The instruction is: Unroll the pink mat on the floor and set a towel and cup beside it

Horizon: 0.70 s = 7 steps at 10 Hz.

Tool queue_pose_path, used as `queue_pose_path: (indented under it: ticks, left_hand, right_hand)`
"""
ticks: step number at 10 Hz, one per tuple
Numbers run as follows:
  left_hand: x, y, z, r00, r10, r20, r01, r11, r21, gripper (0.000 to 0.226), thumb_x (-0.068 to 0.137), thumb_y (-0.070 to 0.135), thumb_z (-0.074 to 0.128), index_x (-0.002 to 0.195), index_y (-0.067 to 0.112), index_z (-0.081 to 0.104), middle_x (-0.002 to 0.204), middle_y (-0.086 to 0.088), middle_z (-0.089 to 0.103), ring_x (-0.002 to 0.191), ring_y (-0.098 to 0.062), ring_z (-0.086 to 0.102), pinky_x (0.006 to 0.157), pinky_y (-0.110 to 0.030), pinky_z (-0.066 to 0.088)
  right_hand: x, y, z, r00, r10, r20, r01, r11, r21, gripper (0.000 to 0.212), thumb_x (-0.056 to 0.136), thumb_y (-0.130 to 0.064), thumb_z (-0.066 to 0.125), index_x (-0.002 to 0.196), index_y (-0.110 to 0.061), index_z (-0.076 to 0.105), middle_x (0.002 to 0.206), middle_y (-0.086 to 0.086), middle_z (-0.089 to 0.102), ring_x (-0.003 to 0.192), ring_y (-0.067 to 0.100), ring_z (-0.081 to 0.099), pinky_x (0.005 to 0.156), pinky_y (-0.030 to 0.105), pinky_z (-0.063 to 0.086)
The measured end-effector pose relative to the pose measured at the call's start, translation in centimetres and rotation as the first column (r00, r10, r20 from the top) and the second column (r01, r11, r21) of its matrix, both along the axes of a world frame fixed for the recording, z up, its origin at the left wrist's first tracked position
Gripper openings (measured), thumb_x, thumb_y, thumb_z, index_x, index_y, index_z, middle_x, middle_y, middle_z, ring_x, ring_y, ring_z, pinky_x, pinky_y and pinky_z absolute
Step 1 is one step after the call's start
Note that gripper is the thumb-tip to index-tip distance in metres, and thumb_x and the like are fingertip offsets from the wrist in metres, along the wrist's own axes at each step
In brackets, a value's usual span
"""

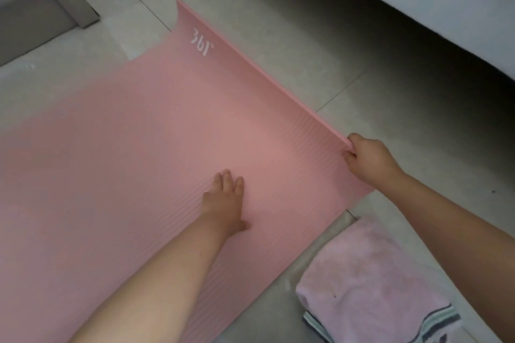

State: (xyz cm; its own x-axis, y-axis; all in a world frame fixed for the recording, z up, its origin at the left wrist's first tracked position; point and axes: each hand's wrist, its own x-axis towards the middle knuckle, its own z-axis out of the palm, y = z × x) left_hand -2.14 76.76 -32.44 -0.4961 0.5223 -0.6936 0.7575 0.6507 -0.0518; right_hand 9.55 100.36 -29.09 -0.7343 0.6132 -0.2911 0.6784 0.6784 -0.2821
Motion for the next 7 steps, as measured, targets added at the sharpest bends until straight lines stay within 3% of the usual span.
queue_pose_path:
  ticks: [1,3,4,5,6,7]
  left_hand:
    - [0.2,-0.2,-0.1,1.000,0.001,0.004,-0.001,1.000,0.006,0.104,0.081,0.054,0.058,0.150,0.013,-0.008,0.158,-0.015,-0.013,0.146,-0.032,-0.007,0.112,-0.044,0.027]
    - [-0.1,-0.2,0.2,0.999,0.034,0.035,-0.035,0.999,0.027,0.103,0.079,0.053,0.062,0.150,0.017,-0.004,0.159,-0.011,-0.009,0.147,-0.029,-0.004,0.112,-0.045,0.028]
    - [-1.0,-0.3,0.7,0.997,0.054,0.057,-0.058,0.995,0.079,0.090,0.081,0.049,0.061,0.149,0.022,0.009,0.158,-0.006,0.003,0.145,-0.026,0.007,0.109,-0.044,0.032]
    - [-1.7,-0.8,0.9,0.996,0.076,0.051,-0.083,0.984,0.156,0.076,0.085,0.043,0.058,0.147,0.021,0.018,0.156,-0.002,0.013,0.143,-0.023,0.016,0.107,-0.043,0.034]
    - [-1.2,-1.8,-0.1,0.983,0.184,0.005,-0.181,0.965,0.187,0.081,0.089,0.046,0.050,0.150,0.013,0.007,0.159,-0.003,0.004,0.147,-0.021,0.005,0.115,-0.041,0.025]
    - [-0.2,-2.9,-1.1,0.947,0.319,-0.022,-0.311,0.934,0.176,0.085,0.092,0.052,0.039,0.150,0.007,-0.005,0.159,-0.008,-0.010,0.147,-0.023,-0.008,0.118,-0.041,0.012]
  right_hand:
    - [0.5,-0.1,-0.1,1.000,-0.027,0.014,0.027,1.000,-0.007,0.020,0.089,-0.012,0.048,0.095,0.007,0.051,0.091,0.035,0.062,0.083,0.043,0.060,0.064,0.036,0.042]
    - [0.2,-0.8,-0.2,0.998,-0.046,0.031,0.046,0.999,0.006,0.023,0.090,-0.016,0.047,0.096,0.006,0.051,0.090,0.031,0.063,0.081,0.039,0.059,0.059,0.031,0.034]
    - [-0.1,-1.3,0.0,0.998,-0.051,0.042,0.050,0.998,0.026,0.023,0.089,-0.019,0.048,0.096,0.003,0.051,0.089,0.027,0.063,0.069,0.031,0.051,0.057,0.030,0.034]
    - [-0.2,-2.2,0.8,0.998,-0.044,0.055,0.043,0.999,0.024,0.026,0.087,-0.020,0.049,0.102,0.002,0.051,0.091,0.025,0.063,0.071,0.031,0.052,0.057,0.030,0.036]
    - [-0.3,-2.9,1.1,0.997,-0.037,0.063,0.038,0.999,-0.027,0.035,0.085,-0.020,0.053,0.114,0.000,0.048,0.101,0.023,0.063,0.087,0.035,0.059,0.062,0.032,0.040]
    - [-0.7,-4.2,2.2,1.000,0.003,-0.021,-0.005,0.997,-0.075,0.045,0.081,-0.017,0.057,0.122,-0.003,0.045,0.118,0.020,0.057,0.103,0.033,0.055,0.076,0.034,0.043]
